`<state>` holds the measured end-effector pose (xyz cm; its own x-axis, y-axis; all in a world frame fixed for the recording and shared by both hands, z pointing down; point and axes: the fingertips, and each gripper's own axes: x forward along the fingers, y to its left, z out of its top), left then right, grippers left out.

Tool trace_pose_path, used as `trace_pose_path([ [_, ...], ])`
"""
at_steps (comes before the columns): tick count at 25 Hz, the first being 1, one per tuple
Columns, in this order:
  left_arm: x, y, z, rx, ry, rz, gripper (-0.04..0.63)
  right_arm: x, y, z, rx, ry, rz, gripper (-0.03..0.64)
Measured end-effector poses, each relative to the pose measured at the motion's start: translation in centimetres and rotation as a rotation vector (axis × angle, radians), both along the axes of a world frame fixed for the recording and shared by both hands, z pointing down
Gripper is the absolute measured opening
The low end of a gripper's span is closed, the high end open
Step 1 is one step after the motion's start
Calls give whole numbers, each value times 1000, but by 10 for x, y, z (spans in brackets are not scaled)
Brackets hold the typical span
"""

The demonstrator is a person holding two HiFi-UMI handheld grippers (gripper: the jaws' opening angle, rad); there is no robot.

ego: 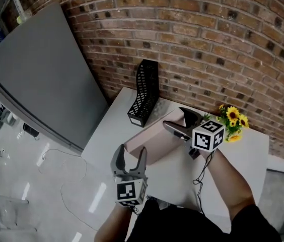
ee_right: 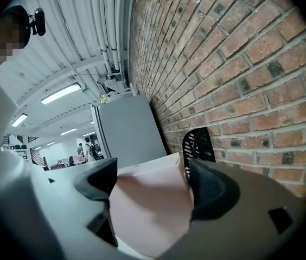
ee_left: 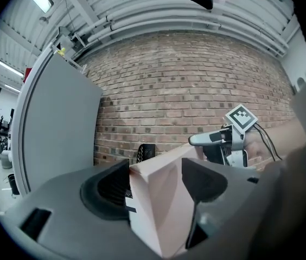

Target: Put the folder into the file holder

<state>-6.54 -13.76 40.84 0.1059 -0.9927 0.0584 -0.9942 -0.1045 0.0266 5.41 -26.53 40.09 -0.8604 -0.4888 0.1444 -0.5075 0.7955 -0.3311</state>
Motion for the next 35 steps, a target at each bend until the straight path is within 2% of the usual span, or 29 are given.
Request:
trace_pose_path([
  [6,17,11,3,-9,-19,62,305,18,7,6,8,26,-6,414],
  [11,11,11,13,-50,-22,97,305,35,6,14,-5,14,4,407],
  [21,34,-13,15,-79,-35,368,307,41,6,15,4,-5,-28,402],
  [32,67,-37,24,-96,-49,532,305,39,5,15,13,-12,-63,397],
  [35,76,-37,23,-95,-57,554,300,38,4,15,15,-15,-61,397],
])
